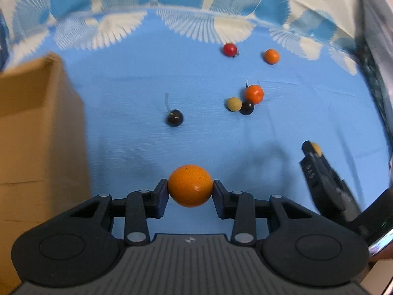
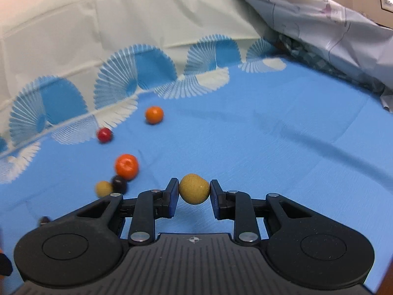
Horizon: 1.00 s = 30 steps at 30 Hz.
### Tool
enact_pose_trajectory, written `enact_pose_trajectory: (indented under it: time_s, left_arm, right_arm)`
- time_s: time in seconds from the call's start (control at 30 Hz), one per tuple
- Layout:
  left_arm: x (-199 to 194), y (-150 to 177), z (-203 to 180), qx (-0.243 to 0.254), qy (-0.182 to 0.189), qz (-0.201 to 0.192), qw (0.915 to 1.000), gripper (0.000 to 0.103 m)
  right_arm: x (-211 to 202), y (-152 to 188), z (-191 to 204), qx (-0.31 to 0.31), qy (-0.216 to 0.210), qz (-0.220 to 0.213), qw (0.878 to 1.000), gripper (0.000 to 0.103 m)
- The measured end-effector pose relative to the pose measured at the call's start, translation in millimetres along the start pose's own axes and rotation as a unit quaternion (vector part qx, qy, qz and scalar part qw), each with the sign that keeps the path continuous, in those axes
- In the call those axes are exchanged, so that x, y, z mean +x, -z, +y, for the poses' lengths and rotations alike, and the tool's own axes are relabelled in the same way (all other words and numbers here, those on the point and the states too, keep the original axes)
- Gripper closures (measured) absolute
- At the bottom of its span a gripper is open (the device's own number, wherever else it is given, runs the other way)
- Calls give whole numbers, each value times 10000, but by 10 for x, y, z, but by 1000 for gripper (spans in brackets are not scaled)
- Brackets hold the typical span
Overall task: Organize fruits
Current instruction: 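Carry the orange and yellow fruit over the cardboard box with both tools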
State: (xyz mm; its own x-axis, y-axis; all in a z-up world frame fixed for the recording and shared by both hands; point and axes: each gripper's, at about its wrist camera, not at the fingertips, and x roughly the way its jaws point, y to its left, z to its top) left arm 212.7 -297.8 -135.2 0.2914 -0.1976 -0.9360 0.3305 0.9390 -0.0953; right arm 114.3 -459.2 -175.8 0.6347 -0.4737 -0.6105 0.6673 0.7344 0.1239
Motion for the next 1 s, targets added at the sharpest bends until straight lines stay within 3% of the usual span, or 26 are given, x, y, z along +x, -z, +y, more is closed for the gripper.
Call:
enact_pose_trajectory:
  time_s: [0.1, 0.27, 0.57, 0.7, 1.0]
  left_arm:
    - [-307, 175, 103, 151, -121, -179, 9997, 60]
    - [-773, 488, 346, 174, -269, -364, 9988, 60]
    - [-1550, 1195, 895, 83, -348, -625, 9974, 60]
    - [-1862, 1570, 1157, -68, -488, -858, 9951, 60]
    - [-2379, 2242, 1560, -301, -634, -1444, 9870, 60]
  right_arm:
    - [-497, -11, -23, -35, -256, -47, 9997, 75]
    - [-1247, 93, 8, -339, -936, 239, 9947, 75]
    - [-2320, 230, 295, -826, -1689, 429, 9812, 75]
    - [-2710, 301, 500, -1058, -2093, 500, 9708, 75]
    - [-3474, 528, 941, -2080, -2665, 33, 9411, 75]
